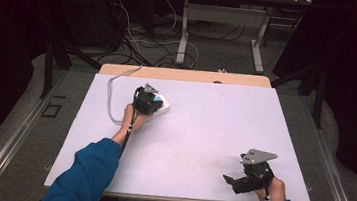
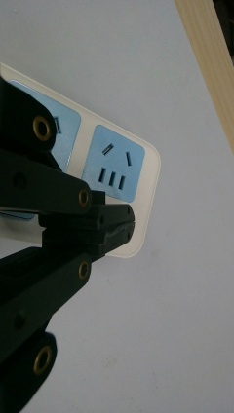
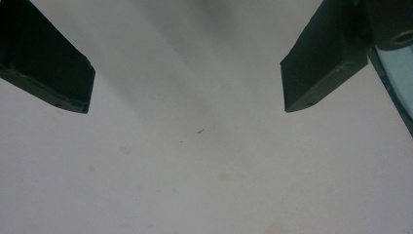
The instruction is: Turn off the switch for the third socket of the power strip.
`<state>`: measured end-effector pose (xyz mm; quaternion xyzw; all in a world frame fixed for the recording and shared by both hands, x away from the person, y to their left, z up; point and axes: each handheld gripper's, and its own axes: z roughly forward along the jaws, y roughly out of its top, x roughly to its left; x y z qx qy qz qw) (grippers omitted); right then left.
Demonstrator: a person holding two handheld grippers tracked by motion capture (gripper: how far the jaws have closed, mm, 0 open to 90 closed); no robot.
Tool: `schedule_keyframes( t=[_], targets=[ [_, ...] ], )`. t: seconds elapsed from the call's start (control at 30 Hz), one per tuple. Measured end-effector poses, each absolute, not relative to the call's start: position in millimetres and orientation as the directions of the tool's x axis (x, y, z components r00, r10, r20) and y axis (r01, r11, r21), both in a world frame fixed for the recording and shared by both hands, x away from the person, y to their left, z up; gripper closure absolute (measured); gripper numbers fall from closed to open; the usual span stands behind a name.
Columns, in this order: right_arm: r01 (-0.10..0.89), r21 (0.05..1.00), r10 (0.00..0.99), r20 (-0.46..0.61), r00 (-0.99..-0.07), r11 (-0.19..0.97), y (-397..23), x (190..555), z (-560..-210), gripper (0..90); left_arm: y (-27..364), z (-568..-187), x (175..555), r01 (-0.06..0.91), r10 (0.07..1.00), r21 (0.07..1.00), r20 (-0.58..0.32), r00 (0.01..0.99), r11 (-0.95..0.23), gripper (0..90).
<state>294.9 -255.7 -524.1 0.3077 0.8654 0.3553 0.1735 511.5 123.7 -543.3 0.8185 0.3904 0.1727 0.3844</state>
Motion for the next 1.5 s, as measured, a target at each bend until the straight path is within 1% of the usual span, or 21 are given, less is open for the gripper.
schedule_keyframes(
  t=[1.5],
  targets=[
    [0.416, 0.721, 0.661, -0.076, -0.747, 0.554, -255.5, 294.2, -524.0, 5.0, 121.8, -541.8, 511.4, 0.503, 0.775, 0.761, 0.001, 0.632, -0.411, 90.0]
  ],
)
